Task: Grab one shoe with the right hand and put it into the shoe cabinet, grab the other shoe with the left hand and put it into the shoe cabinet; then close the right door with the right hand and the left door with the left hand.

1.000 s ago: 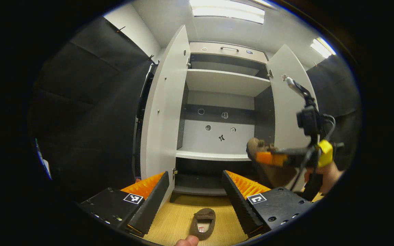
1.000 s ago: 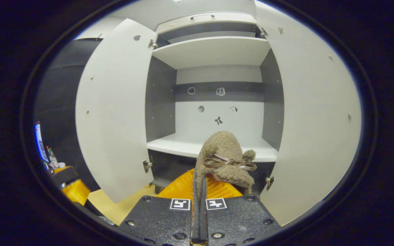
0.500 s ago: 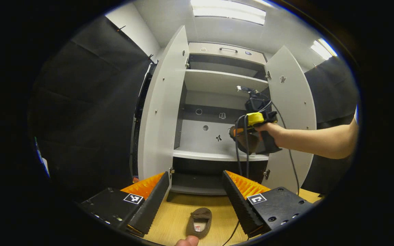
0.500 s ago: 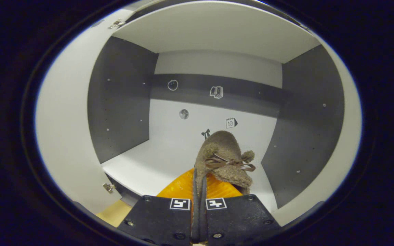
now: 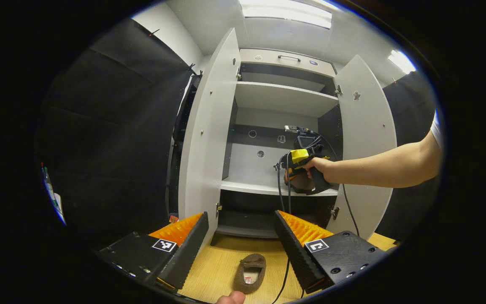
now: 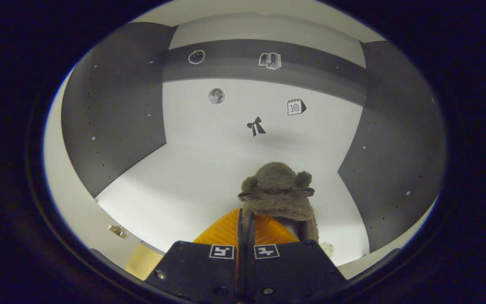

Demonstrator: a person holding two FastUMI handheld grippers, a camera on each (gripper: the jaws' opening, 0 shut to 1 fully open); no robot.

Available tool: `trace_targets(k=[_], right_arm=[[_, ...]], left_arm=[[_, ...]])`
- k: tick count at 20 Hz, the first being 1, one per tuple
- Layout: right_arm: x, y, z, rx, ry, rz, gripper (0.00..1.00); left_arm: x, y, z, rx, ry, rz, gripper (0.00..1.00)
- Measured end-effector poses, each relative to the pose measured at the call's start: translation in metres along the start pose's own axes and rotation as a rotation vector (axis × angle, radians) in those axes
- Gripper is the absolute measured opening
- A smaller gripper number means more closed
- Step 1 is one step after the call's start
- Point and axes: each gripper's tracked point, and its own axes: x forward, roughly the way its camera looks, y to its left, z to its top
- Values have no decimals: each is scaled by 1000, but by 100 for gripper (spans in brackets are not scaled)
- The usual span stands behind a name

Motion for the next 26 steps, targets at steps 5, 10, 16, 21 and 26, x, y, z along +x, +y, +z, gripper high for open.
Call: trace_targets(k=[5, 10, 16, 21, 26], right_arm=[[0, 0, 4, -12, -13, -20, 12], [-19, 8, 3, -12, -9, 20, 52], [-88, 11, 25, -34, -132, 79, 78], [-182, 14, 37, -50, -350, 136, 91], [-261, 5, -2, -32, -574, 101, 99]], left_arm=[[0, 1, 0, -7, 1, -1, 94], [0, 0, 0, -17, -5, -6, 95], [-1, 1, 1, -26, -5, -11, 95], [1, 0, 0, -35, -3, -23, 95], [10, -8, -3, -17, -3, -56, 95]])
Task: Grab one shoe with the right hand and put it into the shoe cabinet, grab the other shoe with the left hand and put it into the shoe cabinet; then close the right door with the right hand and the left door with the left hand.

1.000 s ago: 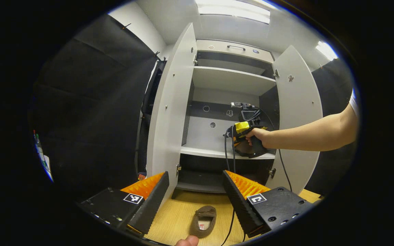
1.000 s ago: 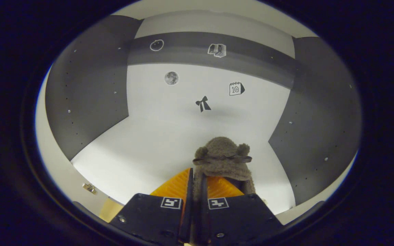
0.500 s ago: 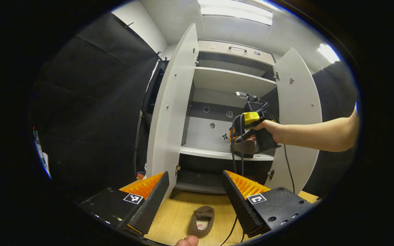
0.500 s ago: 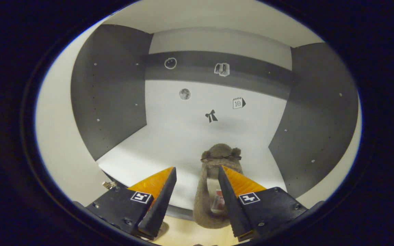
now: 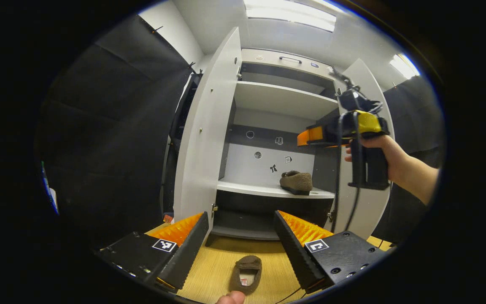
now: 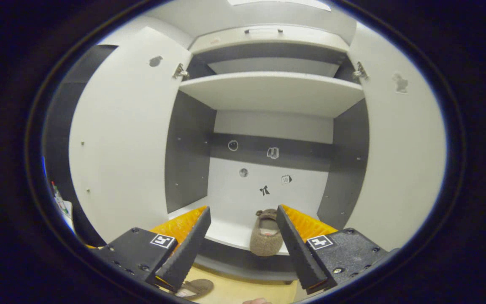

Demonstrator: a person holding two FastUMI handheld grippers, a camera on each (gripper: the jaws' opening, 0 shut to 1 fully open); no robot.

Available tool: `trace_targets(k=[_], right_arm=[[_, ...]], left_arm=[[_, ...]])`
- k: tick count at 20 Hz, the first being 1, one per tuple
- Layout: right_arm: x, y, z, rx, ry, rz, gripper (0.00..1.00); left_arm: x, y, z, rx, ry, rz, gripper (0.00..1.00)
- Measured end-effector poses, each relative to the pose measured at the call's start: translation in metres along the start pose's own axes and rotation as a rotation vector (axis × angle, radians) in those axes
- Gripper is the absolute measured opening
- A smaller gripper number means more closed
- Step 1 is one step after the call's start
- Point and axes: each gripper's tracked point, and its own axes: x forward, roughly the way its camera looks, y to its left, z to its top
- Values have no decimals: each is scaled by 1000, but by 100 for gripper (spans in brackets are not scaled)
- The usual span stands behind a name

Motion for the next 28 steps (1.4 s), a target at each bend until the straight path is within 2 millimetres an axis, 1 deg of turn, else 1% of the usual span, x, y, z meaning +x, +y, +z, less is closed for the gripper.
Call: trace_targets(k=[1, 3, 5, 7, 9, 10, 11, 12, 13, 14, 16, 17, 19, 20, 22, 23, 24, 25, 26, 27, 28], right_arm=[[-17, -4, -5, -10, -40, -35, 99], [-51, -3, -19, -13, -100, -73, 99], [-81, -5, -47, -11, -112, -117, 99], [-107, -14, -79, -27, -117, -180, 98], [-124, -15, -114, -42, -97, -207, 98], [-132, -19, -132, -52, -76, -226, 98], [-143, -24, -152, -43, -41, -252, 99], [-151, -23, -172, -17, -5, -251, 98], [-158, -24, -189, 21, 34, -253, 100], [-166, -25, -205, 59, 70, -251, 99], [-176, -34, -223, 90, 112, -262, 99], [-181, -40, -231, 74, 135, -273, 98], [-189, -47, -239, 64, 155, -287, 98], [-193, -47, -241, 75, 159, -287, 98], [-198, -45, -242, 79, 162, -281, 99], [-200, -46, -240, 69, 156, -285, 98], [-201, -47, -236, 65, 147, -286, 98], [-202, -46, -234, 65, 140, -282, 98], [-204, -44, -233, 62, 139, -278, 100], [-205, -43, -234, 58, 144, -271, 98], [-207, -42, -235, 52, 148, -268, 98]], left_arm=[[2, -1, -2, 7, 2, -4, 95], [1, -4, -6, 10, 12, -17, 94], [2, -11, -8, 13, 16, -34, 95], [2, -16, -11, 21, 18, -40, 95], [2, -22, -17, 16, 31, -55, 94], [1, -25, -20, 14, 42, -67, 95], [0, -28, -25, 16, 55, -78, 95], [-1, -29, -29, 18, 66, -82, 95], [-2, -28, -34, 17, 77, -79, 95], [-3, -27, -40, 14, 93, -78, 94], [-4, -24, -56, 14, 133, -78, 94], [0, -25, -69, 14, 167, -84, 94], [7, -26, -118, -18, 348, -103, 95], [11, -27, -139, -48, 417, -113, 95], [22, -19, -171, -74, 506, -116, 95], [29, -17, -189, -81, 545, -130, 95], [34, -10, -213, -72, 607, -125, 95], [35, -3, -233, -55, 659, -113, 94], [38, 6, -249, -44, 685, -95, 95], [40, 14, -265, -46, 715, -78, 95], [39, 20, -279, -47, 747, -63, 95]])
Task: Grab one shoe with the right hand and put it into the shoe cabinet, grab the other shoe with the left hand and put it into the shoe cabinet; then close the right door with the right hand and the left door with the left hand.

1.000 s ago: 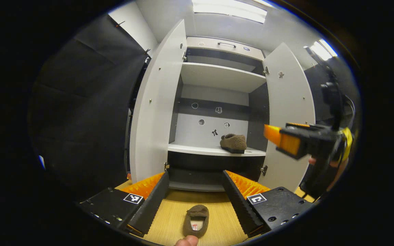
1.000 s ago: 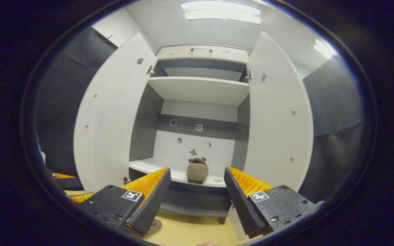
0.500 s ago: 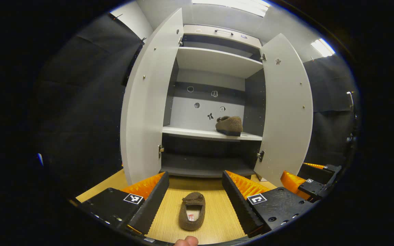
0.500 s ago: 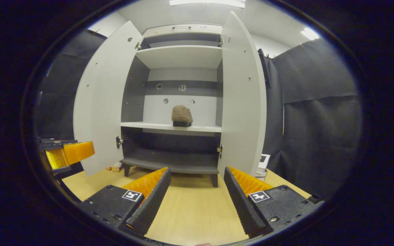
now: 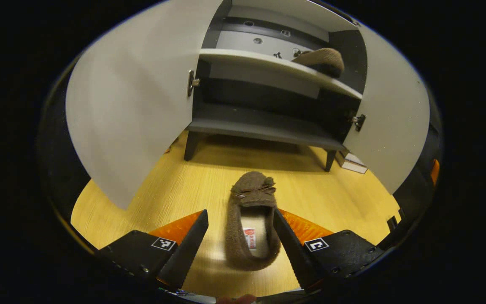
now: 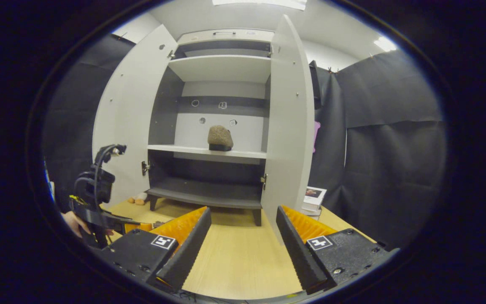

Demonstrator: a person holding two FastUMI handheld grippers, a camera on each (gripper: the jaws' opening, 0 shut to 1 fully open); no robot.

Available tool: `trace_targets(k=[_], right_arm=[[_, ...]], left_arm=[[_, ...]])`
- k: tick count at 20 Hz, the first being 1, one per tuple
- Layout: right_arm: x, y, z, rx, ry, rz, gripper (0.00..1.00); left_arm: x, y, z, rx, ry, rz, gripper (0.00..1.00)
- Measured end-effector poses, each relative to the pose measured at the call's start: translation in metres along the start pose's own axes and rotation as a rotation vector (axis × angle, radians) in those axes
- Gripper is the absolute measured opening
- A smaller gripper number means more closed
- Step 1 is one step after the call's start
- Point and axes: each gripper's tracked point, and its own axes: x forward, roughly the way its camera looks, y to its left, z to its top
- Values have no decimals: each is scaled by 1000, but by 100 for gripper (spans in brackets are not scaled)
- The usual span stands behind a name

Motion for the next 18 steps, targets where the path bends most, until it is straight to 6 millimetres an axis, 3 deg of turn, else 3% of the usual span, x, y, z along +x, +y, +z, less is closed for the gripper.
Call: trace_targets(k=[4, 9, 10, 11, 13, 14, 15, 16, 17, 18], right_arm=[[1, -2, -14, -10, 55, 3, 98], [9, -2, -23, -26, 98, 6, 98], [10, -1, -25, -34, 102, 8, 98], [10, 0, -26, -41, 105, 10, 98], [13, 0, -29, -57, 114, 9, 98], [14, -2, -30, -62, 114, 8, 98], [15, -2, -30, -62, 116, 7, 98], [17, -2, -31, -59, 118, 7, 98], [18, -2, -31, -57, 122, 6, 98], [19, -2, -33, -58, 126, 5, 100]], left_arm=[[21, 16, -26, 6, 63, 58, 95], [47, 11, -15, 1, 14, 51, 93], [52, 11, -15, -6, 16, 56, 88], [54, 12, -15, -12, 13, 65, 74], [57, 6, -15, -18, 16, 56, 58], [58, 1, -13, -22, 6, 45, 55], [59, -3, -12, -22, -1, 42, 44], [61, -5, -13, -10, -4, 36, 26], [61, -6, -10, -3, -12, 14, 18], [60, 3, -10, -14, -12, 57, 18]])
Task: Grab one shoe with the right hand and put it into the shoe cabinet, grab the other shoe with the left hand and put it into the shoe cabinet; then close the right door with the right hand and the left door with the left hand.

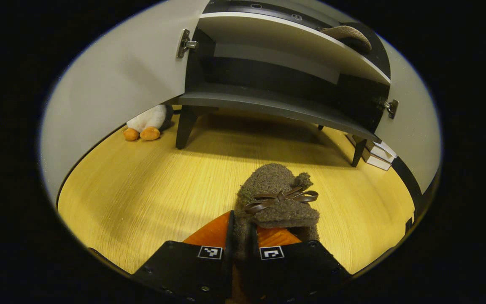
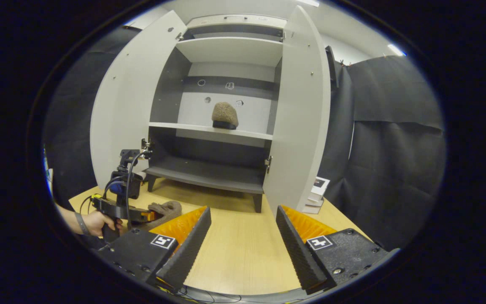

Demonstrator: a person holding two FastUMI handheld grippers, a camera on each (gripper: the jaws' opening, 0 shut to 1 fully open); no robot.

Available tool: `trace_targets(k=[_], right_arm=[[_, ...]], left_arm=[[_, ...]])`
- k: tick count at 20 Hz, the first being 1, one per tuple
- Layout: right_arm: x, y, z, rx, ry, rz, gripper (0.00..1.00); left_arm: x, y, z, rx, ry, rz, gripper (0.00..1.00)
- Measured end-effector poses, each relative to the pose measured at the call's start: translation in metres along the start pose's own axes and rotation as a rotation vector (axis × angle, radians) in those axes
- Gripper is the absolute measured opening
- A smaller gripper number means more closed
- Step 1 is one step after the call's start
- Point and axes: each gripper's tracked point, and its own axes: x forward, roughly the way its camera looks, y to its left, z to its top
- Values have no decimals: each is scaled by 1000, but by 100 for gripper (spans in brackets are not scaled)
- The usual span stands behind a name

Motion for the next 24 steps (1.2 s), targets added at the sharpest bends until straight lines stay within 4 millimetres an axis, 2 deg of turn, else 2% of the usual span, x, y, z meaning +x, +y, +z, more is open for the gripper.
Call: trace_targets(k=[1, 3, 4, 6, 8, 12, 14, 16, 19, 21, 23, 24], right_arm=[[1, -1, -1, 0, 3, 1, 100], [2, 0, -1, 4, 1, 7, 98], [3, 0, -1, 4, -2, 8, 98], [3, 0, 1, 1, -8, 9, 98], [3, 1, 2, -2, -17, 12, 98], [4, 8, 4, -16, -20, 31, 98], [1, 12, 10, -24, -42, 37, 98], [-2, 13, 11, -24, -51, 46, 98], [-5, 11, 11, -8, -49, 38, 98], [-13, 6, 11, 4, -54, 24, 98], [-23, 0, 7, 11, -54, 12, 100], [-25, -2, 4, 15, -50, 8, 98]], left_arm=[[-1, 2, 0, -12, 0, -5, 7], [-9, -2, -3, -30, 7, -25, 7], [-15, -2, 2, -25, -2, -20, 1], [-48, -1, 25, -16, -63, 31, 1], [-89, -19, 64, -27, -162, 3, 1], [-173, -63, 160, -52, -347, -76, 1], [-203, -84, 208, -33, -405, -104, 1], [-222, -100, 255, -17, -448, -117, 1], [-227, -112, 327, 0, -510, -108, 1], [-204, -113, 365, 2, -499, -105, 1], [-180, -113, 394, 18, -478, -88, 1], [-164, -109, 405, 7, -456, -68, 1]])
